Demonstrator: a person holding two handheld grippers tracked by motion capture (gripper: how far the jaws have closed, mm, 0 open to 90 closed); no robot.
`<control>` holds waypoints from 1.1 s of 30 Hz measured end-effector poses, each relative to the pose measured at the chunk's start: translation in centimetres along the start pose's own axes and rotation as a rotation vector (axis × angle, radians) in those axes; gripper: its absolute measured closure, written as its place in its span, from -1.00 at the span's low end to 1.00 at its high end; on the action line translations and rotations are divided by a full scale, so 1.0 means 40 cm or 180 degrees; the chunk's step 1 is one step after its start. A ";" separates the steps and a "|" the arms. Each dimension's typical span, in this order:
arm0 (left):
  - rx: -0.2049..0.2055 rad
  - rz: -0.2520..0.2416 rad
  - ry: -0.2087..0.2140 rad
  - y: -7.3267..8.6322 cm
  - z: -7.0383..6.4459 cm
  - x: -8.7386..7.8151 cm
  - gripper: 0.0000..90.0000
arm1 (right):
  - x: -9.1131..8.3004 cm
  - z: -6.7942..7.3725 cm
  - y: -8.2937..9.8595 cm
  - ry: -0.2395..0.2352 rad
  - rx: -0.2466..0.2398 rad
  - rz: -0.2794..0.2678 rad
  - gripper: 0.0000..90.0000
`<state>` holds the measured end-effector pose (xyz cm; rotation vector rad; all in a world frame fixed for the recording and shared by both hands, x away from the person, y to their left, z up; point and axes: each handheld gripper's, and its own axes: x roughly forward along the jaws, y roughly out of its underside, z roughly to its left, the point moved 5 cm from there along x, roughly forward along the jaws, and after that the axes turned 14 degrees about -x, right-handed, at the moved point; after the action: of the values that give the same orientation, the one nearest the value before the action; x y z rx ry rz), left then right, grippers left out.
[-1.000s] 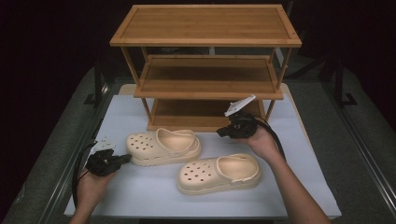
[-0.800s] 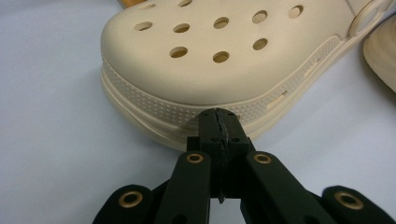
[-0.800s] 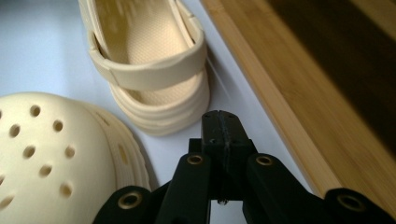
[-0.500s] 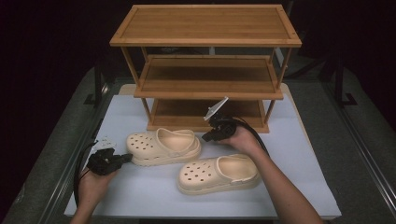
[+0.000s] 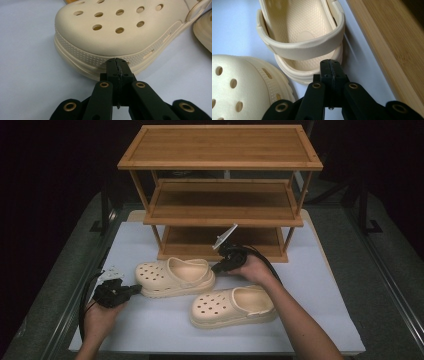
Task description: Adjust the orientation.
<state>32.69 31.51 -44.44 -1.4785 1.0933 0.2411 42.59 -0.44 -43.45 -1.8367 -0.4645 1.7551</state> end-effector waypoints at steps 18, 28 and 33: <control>-0.0089 -0.0023 -0.0104 0.006 0.042 -0.024 1.00 | 0.030 -0.001 -0.043 -0.0140 -0.0049 0.0033 1.00; -0.0159 -0.0038 -0.0151 0.015 0.079 -0.041 1.00 | 0.060 0.003 -0.098 -0.0191 -0.0115 0.0027 1.00; -0.0178 -0.0026 -0.0182 0.018 0.095 -0.051 1.00 | 0.074 0.002 -0.111 -0.0226 -0.0117 -0.0035 1.00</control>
<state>32.73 35.88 -44.47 -1.5166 1.0418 0.3086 43.34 4.84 -43.12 -1.7979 -0.5371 1.8203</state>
